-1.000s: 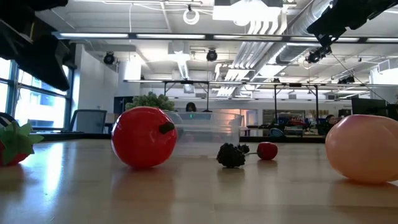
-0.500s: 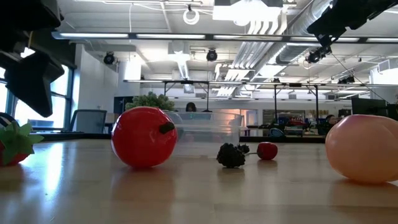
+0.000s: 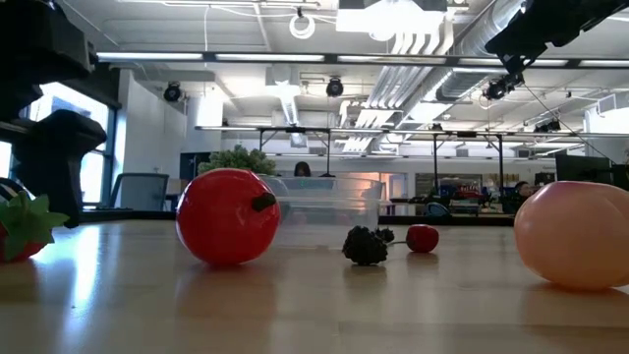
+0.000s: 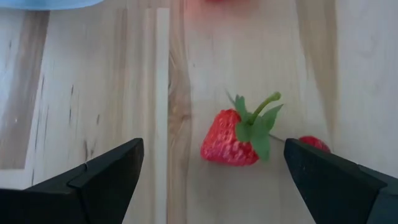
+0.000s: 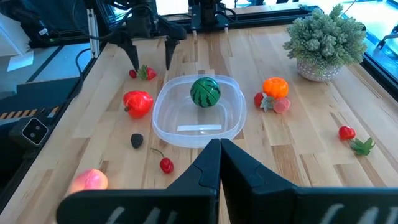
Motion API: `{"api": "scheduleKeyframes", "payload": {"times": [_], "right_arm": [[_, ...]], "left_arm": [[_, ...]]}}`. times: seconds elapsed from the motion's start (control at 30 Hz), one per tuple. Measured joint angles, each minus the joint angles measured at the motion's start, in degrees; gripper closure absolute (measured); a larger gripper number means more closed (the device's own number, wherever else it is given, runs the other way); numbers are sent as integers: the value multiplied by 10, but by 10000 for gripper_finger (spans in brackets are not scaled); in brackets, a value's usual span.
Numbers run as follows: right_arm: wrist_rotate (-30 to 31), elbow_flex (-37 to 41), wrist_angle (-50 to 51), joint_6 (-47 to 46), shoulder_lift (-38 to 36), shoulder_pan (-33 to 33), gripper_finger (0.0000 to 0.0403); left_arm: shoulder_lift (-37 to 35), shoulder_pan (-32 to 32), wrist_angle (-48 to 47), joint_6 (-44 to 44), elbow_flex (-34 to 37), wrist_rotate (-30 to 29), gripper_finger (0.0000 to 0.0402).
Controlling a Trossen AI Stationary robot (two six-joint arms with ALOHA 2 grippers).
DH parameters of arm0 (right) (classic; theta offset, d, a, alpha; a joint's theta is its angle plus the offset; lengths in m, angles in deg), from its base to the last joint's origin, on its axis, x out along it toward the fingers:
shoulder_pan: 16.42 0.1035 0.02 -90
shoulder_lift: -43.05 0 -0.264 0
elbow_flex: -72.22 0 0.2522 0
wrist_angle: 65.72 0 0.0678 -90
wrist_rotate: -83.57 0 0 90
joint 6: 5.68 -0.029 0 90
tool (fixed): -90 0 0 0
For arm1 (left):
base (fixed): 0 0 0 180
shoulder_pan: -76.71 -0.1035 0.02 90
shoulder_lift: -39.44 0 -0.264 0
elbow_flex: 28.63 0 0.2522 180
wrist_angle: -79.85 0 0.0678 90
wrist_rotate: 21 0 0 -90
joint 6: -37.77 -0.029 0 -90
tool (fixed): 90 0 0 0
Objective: Pick and placing Produce into tupperware
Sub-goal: Put the bottom strawberry into the transparent container
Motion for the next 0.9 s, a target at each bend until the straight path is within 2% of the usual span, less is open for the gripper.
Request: {"api": "scheduleKeyframes", "payload": {"times": [0.6, 0.73, 0.9], "right_arm": [[0, 0, 4, 0, 0, 0, 403], [0, 0, 4, 0, 0, 0, 403], [0, 0, 4, 0, 0, 0, 403]], "left_arm": [[38, 0, 61, -45, 0, 11, 28], [39, 0, 61, -49, 0, 11, 48], [39, 0, 60, -49, 0, 16, 96]]}}
